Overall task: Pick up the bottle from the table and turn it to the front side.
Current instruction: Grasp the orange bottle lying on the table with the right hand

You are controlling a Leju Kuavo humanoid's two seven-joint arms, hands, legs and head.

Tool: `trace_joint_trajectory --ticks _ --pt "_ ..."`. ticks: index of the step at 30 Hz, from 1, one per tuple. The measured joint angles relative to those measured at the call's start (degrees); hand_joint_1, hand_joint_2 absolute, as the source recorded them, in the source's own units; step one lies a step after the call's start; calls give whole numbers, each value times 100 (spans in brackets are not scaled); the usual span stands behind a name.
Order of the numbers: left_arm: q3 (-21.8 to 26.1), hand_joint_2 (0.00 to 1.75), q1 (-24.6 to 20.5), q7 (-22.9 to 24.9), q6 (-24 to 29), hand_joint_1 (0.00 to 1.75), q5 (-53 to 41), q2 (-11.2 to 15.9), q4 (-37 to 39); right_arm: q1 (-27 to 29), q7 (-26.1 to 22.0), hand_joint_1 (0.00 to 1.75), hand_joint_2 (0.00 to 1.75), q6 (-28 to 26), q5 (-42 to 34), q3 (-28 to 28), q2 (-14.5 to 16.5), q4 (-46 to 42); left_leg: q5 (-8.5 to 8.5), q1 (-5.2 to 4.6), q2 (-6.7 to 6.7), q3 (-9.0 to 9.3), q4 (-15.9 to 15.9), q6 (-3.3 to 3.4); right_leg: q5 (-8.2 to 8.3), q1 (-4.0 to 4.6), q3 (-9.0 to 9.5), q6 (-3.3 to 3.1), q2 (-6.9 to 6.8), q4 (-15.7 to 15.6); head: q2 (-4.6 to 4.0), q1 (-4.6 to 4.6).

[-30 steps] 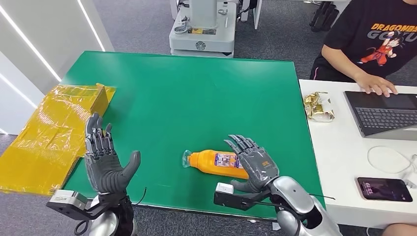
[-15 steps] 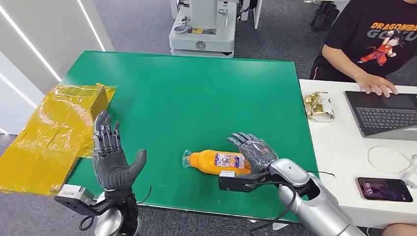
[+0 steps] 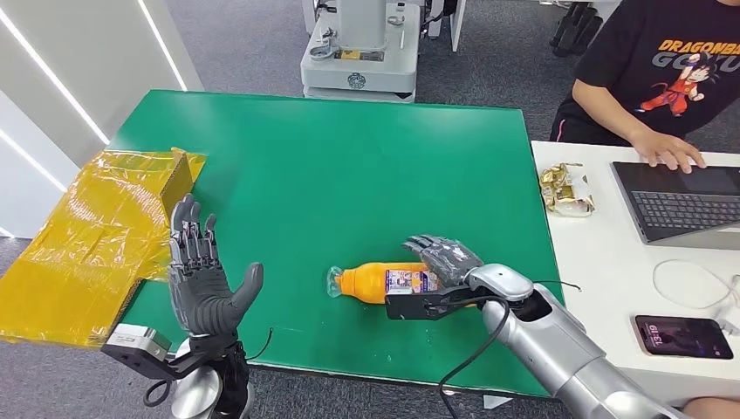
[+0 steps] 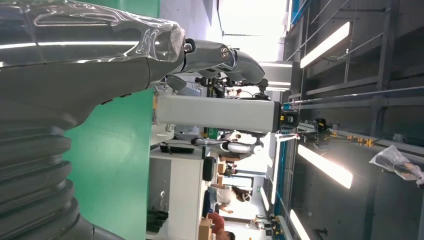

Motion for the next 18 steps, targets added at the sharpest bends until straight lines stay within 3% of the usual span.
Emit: trace_joint_trajectory --ticks 18 --pt "2 175 4 1 96 0 0 0 11 -254 -126 0 175 145 -84 328 134 771 0 0 0 0 0 0 0 0 0 0 0 0 0 0"
